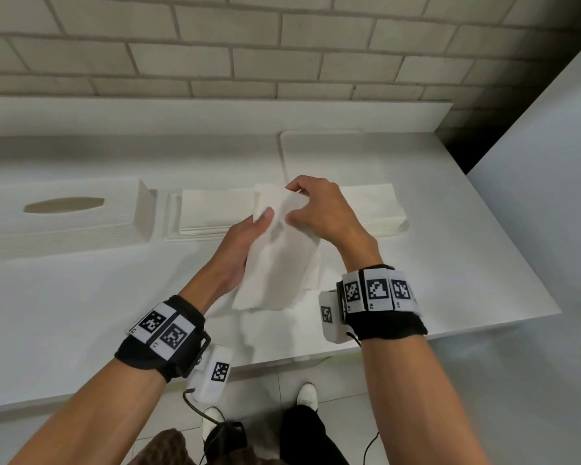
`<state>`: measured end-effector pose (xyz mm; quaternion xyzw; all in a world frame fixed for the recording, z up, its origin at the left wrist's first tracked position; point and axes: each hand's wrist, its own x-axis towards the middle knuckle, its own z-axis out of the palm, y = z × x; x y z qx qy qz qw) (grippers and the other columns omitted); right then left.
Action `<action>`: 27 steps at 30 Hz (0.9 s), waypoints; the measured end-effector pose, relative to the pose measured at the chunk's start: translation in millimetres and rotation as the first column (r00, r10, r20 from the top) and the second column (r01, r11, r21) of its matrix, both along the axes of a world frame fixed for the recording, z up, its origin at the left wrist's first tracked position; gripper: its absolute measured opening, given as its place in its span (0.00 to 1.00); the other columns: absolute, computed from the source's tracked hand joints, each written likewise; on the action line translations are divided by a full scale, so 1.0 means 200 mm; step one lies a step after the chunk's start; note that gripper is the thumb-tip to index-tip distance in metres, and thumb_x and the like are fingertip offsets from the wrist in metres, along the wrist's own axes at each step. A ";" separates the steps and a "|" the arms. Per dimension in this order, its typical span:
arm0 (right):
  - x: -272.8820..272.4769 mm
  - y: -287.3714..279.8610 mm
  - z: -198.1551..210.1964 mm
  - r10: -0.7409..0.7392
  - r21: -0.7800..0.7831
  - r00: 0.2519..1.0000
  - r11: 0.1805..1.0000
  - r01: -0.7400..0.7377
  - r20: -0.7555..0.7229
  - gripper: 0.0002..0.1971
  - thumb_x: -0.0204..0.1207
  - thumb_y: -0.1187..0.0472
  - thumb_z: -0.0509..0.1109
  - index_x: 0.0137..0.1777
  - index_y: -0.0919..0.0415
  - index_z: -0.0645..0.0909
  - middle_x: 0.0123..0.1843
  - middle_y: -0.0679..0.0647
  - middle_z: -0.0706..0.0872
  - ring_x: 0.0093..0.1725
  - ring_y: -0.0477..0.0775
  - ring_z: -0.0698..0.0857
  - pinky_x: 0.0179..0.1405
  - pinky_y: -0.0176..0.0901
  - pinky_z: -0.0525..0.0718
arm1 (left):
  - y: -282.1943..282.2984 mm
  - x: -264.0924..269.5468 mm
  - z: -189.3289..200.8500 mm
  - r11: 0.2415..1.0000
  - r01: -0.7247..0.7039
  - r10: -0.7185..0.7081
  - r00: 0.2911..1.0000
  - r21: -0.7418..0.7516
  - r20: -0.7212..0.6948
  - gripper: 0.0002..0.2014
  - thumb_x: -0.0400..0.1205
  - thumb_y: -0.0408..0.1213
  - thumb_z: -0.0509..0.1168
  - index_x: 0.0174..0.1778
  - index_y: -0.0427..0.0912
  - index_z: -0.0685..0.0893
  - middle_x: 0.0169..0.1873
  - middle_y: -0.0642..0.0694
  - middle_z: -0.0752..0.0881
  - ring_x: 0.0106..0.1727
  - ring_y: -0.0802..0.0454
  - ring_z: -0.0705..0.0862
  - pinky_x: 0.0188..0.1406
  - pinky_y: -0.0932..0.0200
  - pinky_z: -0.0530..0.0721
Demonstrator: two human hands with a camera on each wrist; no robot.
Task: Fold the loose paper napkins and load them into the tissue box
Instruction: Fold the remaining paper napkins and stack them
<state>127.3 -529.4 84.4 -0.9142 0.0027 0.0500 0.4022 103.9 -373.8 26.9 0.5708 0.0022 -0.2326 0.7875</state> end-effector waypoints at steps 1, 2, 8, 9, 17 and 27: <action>0.00 0.00 -0.02 -0.027 0.029 0.999 0.999 0.027 0.032 0.21 0.65 0.66 0.76 0.58 0.51 0.82 0.54 0.47 0.86 0.53 0.51 0.84 0.55 0.53 0.87 | 0.00 0.00 -0.01 0.998 -0.040 0.038 0.999 0.058 0.029 0.19 0.84 0.43 0.65 0.69 0.40 0.81 0.62 0.39 0.88 0.63 0.40 0.87 0.62 0.46 0.84; -0.02 -0.01 -0.03 -0.072 0.090 0.996 0.994 0.066 0.062 0.26 0.65 0.64 0.79 0.64 0.51 0.80 0.57 0.48 0.82 0.56 0.49 0.82 0.57 0.49 0.85 | 0.01 0.00 -0.01 0.990 -0.101 0.096 0.994 0.096 0.051 0.17 0.82 0.37 0.68 0.67 0.39 0.83 0.59 0.41 0.90 0.60 0.42 0.88 0.58 0.50 0.86; -0.12 -0.04 -0.18 0.005 0.555 0.980 0.825 0.110 -0.201 0.30 0.69 0.62 0.81 0.72 0.58 0.76 0.64 0.52 0.87 0.61 0.52 0.88 0.61 0.46 0.86 | 0.07 0.03 0.01 0.973 -0.228 0.224 0.971 0.034 0.086 0.11 0.81 0.30 0.68 0.59 0.41 0.84 0.54 0.44 0.91 0.53 0.46 0.91 0.47 0.55 0.89; -0.12 -0.03 -0.20 0.029 0.566 0.975 0.818 0.103 -0.219 0.25 0.72 0.63 0.79 0.69 0.61 0.79 0.61 0.55 0.89 0.60 0.54 0.89 0.61 0.49 0.87 | 0.07 0.03 0.00 0.972 -0.231 0.226 0.970 0.049 0.094 0.12 0.80 0.30 0.69 0.59 0.41 0.84 0.53 0.44 0.91 0.52 0.46 0.91 0.47 0.55 0.89; -0.13 0.09 -0.26 -0.037 0.606 0.984 0.784 0.137 -0.174 0.13 0.77 0.62 0.73 0.61 0.62 0.86 0.55 0.56 0.92 0.54 0.55 0.91 0.58 0.50 0.88 | 0.16 0.04 -0.08 0.927 -0.297 0.279 0.954 0.227 0.109 0.16 0.77 0.36 0.73 0.61 0.40 0.86 0.53 0.45 0.92 0.56 0.43 0.90 0.54 0.51 0.88; -0.14 0.17 -0.21 -0.167 0.689 0.980 0.698 0.196 -0.109 0.07 0.77 0.60 0.73 0.52 0.61 0.88 0.52 0.69 0.90 0.48 0.70 0.89 0.54 0.71 0.85 | 0.03 -0.04 -0.01 0.773 -0.535 0.353 0.810 0.342 0.468 0.14 0.74 0.34 0.76 0.53 0.46 0.83 0.49 0.53 0.84 0.45 0.57 0.83 0.44 0.70 0.82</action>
